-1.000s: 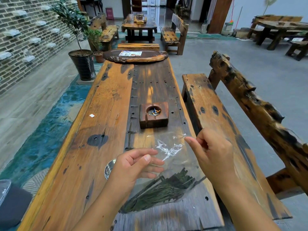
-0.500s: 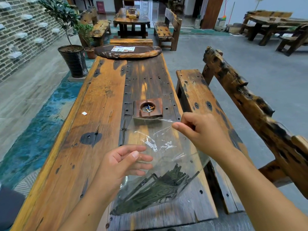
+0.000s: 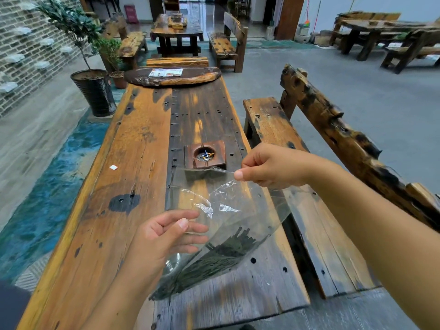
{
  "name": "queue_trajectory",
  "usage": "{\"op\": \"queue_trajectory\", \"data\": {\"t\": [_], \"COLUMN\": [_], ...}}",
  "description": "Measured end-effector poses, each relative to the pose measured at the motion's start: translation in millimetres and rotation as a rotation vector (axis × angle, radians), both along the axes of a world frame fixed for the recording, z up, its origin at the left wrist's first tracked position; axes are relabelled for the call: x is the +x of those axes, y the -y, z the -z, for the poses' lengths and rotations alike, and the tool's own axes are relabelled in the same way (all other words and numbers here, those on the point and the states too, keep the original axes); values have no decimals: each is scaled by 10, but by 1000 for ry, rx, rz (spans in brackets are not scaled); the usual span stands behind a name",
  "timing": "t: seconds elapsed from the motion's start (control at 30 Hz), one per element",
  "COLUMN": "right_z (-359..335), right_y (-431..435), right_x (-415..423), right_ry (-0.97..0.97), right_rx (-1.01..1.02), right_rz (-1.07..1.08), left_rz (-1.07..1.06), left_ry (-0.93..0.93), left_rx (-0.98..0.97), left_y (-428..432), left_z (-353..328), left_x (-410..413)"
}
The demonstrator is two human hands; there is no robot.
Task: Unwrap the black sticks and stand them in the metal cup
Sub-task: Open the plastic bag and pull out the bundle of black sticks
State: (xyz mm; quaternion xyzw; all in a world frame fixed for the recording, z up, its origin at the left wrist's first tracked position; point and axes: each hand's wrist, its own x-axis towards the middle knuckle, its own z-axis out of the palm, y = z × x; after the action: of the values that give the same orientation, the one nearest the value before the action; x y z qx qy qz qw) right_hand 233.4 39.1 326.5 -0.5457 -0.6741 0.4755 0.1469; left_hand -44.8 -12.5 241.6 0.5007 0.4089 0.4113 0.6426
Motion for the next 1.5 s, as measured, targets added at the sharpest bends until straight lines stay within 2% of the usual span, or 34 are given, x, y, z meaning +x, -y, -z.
{"op": "queue_trajectory", "data": {"t": [0.1,0.43,0.6,0.7,0.83,0.9,0.97,1.03,1.07,1.13,1.2,1.33,1.5], "right_z": [-55,-10,-31,-66,-113,-92,46,362,562,996,1403,1647,1543], "right_y": [-78,-315,-422,-481,-460,-374,-224,-32,74,277,424,592,610], "right_x": [2,105,110,168,318,425,518,533,489,329,153,-179,-230], "right_ry": [-35,-434,-486,-402,-442,-483,-505,-646,-759,-919,-929,-806,-607], "right_rx": [-76,-378,-428,-380,-198,-25,212,356,354,276,177,69,78], "right_rz": [-60,-273,-324,-320,-143,112,465,789,878,892,799,614,526], "left_rz": [-4,-5,-4,-32,-68,-93,-124,-155,-164,-174,-179,-220,-260], "left_ry": [11,94,98,104,118,126,134,150,158,173,191,191,148], "left_rx": [0,-33,-24,-6,-8,-7,0,7,11,18,32,95,143], "left_y": [-3,-7,-17,-9,-21,-39,-58,-87,-104,-138,-165,-215,-340], "left_z": [-14,-82,-96,-108,-109,-104,-106,-120,-133,-165,-206,-292,-380], "left_x": [4,-21,-31,-49,-64,-69,-69,-66,-62,-43,-15,21,-42]}}
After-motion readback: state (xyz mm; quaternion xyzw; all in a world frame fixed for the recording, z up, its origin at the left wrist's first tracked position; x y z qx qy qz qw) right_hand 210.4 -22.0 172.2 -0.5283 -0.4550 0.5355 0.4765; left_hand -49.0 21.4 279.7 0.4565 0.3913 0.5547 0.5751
